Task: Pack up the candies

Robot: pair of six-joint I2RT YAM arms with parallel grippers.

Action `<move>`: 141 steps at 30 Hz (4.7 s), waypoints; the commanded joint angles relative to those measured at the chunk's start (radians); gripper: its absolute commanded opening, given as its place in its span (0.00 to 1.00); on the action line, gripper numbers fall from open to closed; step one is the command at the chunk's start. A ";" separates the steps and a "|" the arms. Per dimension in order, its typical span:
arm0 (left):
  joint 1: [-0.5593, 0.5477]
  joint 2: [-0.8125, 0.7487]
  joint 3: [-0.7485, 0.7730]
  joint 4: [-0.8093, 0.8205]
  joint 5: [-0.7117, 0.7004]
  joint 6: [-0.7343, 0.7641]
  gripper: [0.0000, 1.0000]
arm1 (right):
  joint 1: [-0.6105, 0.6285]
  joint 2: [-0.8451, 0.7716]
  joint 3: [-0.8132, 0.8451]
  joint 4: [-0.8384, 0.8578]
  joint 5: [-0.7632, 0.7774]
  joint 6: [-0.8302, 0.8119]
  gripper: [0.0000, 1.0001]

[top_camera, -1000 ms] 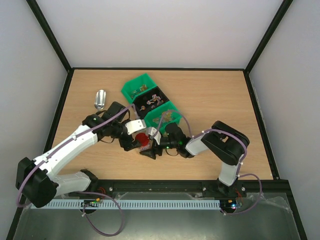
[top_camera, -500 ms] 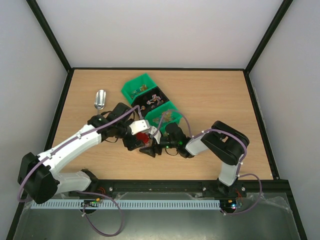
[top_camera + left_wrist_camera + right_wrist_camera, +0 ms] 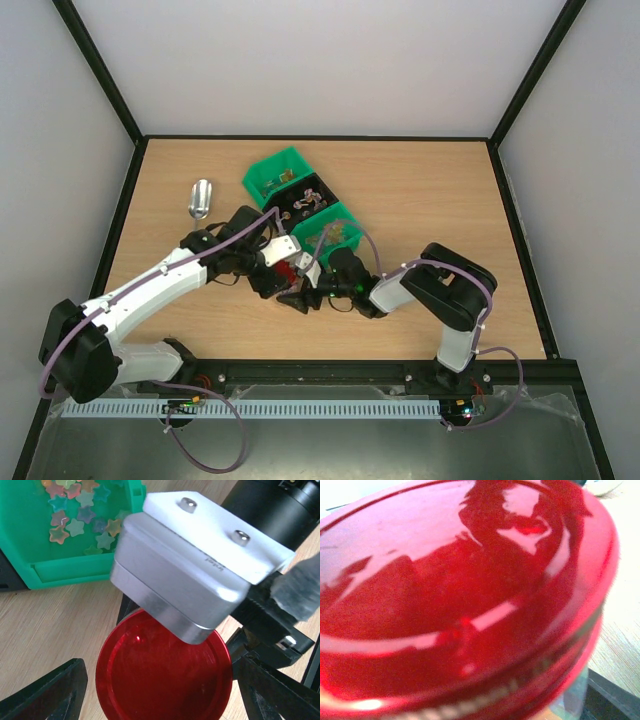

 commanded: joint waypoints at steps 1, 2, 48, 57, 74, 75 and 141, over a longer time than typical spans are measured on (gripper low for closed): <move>-0.006 -0.002 -0.013 0.013 -0.033 -0.062 0.85 | 0.013 0.011 0.002 0.048 0.038 -0.005 0.71; -0.006 -0.001 -0.014 0.011 -0.034 -0.066 0.85 | 0.015 0.011 0.001 0.048 0.041 -0.006 0.71; 0.089 0.007 0.074 -0.114 0.172 0.293 0.99 | 0.027 -0.016 -0.033 0.042 0.045 -0.019 0.46; 0.031 -0.108 -0.073 0.035 0.051 0.040 0.99 | 0.027 -0.005 -0.021 0.032 0.166 0.033 0.44; 0.017 0.003 -0.072 0.188 -0.060 -0.188 0.91 | 0.030 0.012 0.002 0.030 0.226 0.064 0.45; 0.017 0.009 -0.068 0.189 -0.064 -0.185 0.90 | 0.031 0.013 0.002 0.029 0.224 0.064 0.45; 0.011 -0.106 -0.151 0.188 -0.174 -0.025 0.98 | 0.011 0.008 -0.018 0.018 0.032 -0.033 0.39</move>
